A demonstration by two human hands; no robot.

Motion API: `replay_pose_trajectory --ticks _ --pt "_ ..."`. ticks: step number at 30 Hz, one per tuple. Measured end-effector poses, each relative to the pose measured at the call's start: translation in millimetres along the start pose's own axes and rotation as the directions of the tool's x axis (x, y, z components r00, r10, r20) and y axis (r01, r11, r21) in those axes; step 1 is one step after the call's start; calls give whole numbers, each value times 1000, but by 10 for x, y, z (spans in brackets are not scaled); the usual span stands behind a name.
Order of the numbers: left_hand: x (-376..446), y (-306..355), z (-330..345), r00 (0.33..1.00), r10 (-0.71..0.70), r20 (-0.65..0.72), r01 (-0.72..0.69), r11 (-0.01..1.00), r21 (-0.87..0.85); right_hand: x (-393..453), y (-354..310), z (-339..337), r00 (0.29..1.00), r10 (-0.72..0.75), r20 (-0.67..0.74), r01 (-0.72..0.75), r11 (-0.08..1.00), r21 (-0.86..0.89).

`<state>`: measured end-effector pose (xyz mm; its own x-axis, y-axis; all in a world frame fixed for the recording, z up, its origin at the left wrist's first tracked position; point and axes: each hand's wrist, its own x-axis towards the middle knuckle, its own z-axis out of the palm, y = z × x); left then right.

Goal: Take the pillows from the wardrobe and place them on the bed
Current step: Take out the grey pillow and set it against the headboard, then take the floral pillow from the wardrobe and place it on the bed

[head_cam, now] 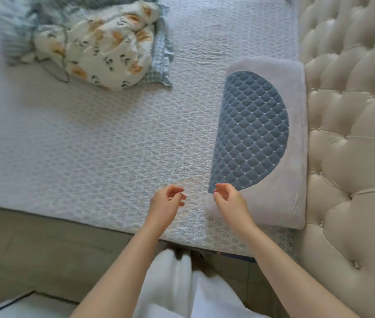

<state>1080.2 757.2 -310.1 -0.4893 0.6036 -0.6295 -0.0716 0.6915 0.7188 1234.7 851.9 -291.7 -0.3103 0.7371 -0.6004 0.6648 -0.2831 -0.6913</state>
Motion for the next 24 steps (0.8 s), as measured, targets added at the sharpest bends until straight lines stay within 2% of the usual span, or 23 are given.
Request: replay_pose_trajectory --ticks 3,7,10,13,18,24 --pt "-369 -215 -434 986 8 -166 -13 1000 -27 -213 -192 324 988 -95 126 107 990 -94" --pt "-873 -577 -932 935 -24 -354 -4 997 -77 -457 -416 792 937 -219 273 284 932 -227" --pt "-1240 -913 -1236 874 -98 -475 33 989 -145 -640 -573 1145 874 -285 394 414 860 -297" --pt "-1596 -1238 -1449 800 -159 -579 54 979 -194 -825 -752 1505 815 -295 499 480 826 -296" --pt "-2062 -1699 -1730 677 -276 -682 102 953 -284 -1173 -1060 2195 714 -327 619 574 780 -250" --pt "-2384 -2133 -2286 565 -347 -748 131 933 -334 -1574 -1376 3080 576 -366 731 731 630 -261"
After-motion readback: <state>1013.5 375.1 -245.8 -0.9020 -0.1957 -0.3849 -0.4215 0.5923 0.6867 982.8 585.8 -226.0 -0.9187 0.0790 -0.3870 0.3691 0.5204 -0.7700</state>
